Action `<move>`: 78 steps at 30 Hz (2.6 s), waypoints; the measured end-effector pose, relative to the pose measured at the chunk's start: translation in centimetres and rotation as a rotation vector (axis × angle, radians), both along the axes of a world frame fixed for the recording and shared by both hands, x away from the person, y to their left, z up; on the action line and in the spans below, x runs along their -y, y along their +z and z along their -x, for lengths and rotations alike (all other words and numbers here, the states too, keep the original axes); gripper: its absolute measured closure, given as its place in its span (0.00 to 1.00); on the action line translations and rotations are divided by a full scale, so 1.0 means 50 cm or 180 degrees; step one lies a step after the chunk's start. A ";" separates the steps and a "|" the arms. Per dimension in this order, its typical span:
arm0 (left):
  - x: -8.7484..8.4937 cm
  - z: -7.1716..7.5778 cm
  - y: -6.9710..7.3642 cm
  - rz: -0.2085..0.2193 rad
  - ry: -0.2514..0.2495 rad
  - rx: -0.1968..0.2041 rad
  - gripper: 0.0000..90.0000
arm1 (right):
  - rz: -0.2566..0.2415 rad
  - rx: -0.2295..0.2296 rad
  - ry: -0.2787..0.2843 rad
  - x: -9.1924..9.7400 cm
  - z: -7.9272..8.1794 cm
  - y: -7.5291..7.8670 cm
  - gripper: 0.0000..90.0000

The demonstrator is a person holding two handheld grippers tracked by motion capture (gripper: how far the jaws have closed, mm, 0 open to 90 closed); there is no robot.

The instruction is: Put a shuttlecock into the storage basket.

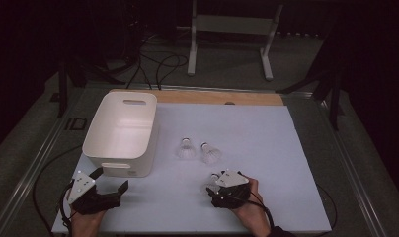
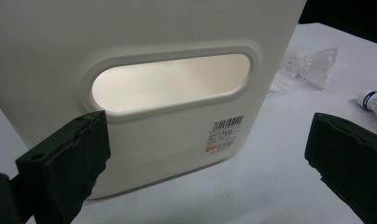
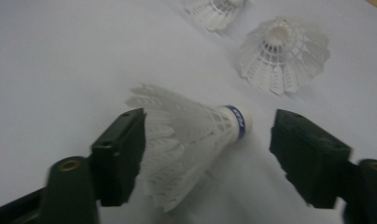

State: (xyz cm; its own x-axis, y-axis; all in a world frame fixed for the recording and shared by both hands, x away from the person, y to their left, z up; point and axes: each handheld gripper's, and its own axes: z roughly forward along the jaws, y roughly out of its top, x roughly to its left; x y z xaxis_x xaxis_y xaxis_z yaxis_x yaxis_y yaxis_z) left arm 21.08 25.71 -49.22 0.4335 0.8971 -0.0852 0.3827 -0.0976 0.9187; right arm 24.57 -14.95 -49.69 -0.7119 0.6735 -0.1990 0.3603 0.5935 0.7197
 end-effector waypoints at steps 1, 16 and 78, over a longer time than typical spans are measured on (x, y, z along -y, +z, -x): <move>0.000 0.000 0.000 0.0001 0.0000 0.0000 0.01 | 0.0006 -0.0037 -0.0003 0.000 0.000 -0.001 0.39; 0.001 -0.001 -0.001 -0.0002 -0.0003 -0.0010 0.01 | 0.0056 -0.0093 -0.0168 0.003 -0.010 -0.006 0.87; 0.011 -0.003 -0.007 -0.0014 -0.0047 -0.0070 0.01 | -0.0316 0.0005 -0.0192 -0.005 -0.135 0.169 0.99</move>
State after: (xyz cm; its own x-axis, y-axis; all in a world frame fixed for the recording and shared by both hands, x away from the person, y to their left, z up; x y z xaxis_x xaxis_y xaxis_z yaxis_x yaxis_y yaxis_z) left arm 21.21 25.15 -49.57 0.4446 0.8911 -0.0909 0.4013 -0.1075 0.9096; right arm 31.34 -14.72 -41.23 -0.6692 0.7315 -0.1305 0.3920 0.4967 0.7744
